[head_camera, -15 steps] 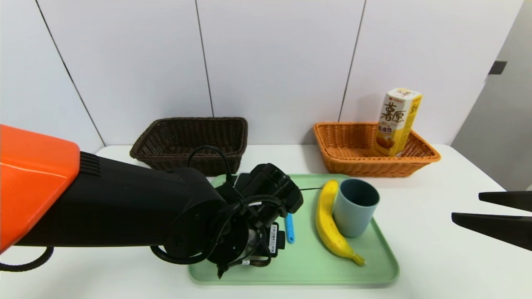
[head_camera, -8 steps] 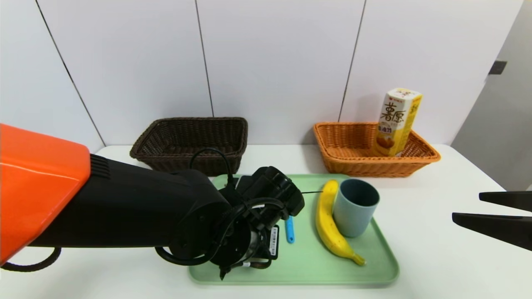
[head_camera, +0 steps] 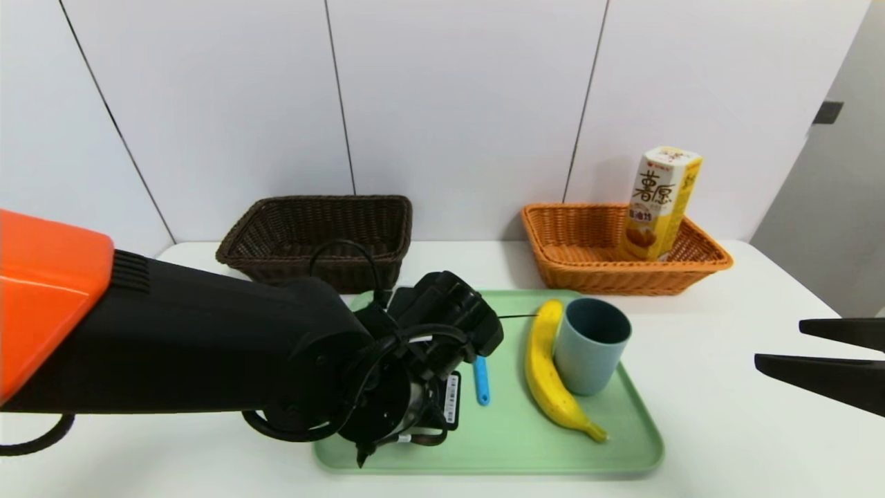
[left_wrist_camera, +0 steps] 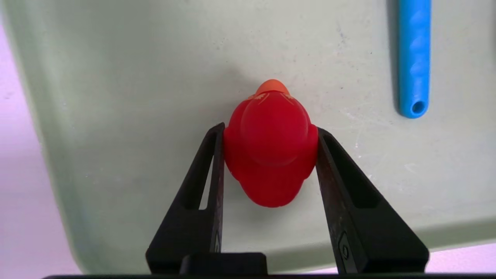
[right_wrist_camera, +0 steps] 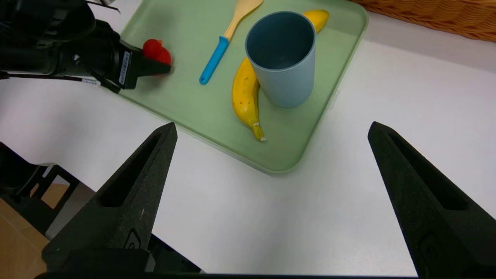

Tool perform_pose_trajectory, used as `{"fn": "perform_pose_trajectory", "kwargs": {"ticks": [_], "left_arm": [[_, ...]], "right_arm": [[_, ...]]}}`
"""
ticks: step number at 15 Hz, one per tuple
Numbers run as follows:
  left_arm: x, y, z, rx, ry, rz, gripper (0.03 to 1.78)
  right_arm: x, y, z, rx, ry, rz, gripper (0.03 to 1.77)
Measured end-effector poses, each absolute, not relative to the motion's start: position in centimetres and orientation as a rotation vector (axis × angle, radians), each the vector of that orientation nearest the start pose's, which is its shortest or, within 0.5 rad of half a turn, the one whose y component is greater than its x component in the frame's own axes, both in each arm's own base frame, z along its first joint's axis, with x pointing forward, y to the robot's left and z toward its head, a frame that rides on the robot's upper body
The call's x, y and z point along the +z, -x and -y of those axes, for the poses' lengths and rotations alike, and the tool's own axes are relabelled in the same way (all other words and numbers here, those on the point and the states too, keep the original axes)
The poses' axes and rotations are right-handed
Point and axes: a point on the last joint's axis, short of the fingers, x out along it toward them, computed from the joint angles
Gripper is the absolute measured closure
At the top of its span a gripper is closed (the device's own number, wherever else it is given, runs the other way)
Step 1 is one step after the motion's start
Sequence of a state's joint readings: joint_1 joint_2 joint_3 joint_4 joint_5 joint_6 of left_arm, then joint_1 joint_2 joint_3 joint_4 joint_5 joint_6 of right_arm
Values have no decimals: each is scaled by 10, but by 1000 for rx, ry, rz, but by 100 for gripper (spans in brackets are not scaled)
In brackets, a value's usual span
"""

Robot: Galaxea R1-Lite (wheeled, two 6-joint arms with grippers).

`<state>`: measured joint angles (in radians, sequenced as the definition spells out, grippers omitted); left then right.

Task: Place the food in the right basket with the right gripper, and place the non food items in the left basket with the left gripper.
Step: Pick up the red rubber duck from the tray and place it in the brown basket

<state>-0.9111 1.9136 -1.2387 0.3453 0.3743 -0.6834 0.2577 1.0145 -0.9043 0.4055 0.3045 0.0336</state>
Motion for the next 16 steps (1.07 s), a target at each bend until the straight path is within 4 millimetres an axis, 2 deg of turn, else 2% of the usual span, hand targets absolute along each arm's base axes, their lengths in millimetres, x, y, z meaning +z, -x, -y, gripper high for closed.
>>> {"fn": "perform_pose_trajectory", "kwargs": {"ticks": [3, 9, 13, 16], "left_arm": [[168, -216, 248, -158, 0, -838, 108], [239, -259, 191, -95, 6, -639, 110], [263, -296, 148, -8, 32, -566, 111], [270, -323, 127, 52, 58, -536, 111]], "right_arm": [[261, -105, -35, 540, -46, -527, 10], [262, -103, -34, 541, -49, -518, 10], [262, -102, -34, 540, -48, -515, 10], [265, -101, -34, 538, -46, -503, 10]]}}
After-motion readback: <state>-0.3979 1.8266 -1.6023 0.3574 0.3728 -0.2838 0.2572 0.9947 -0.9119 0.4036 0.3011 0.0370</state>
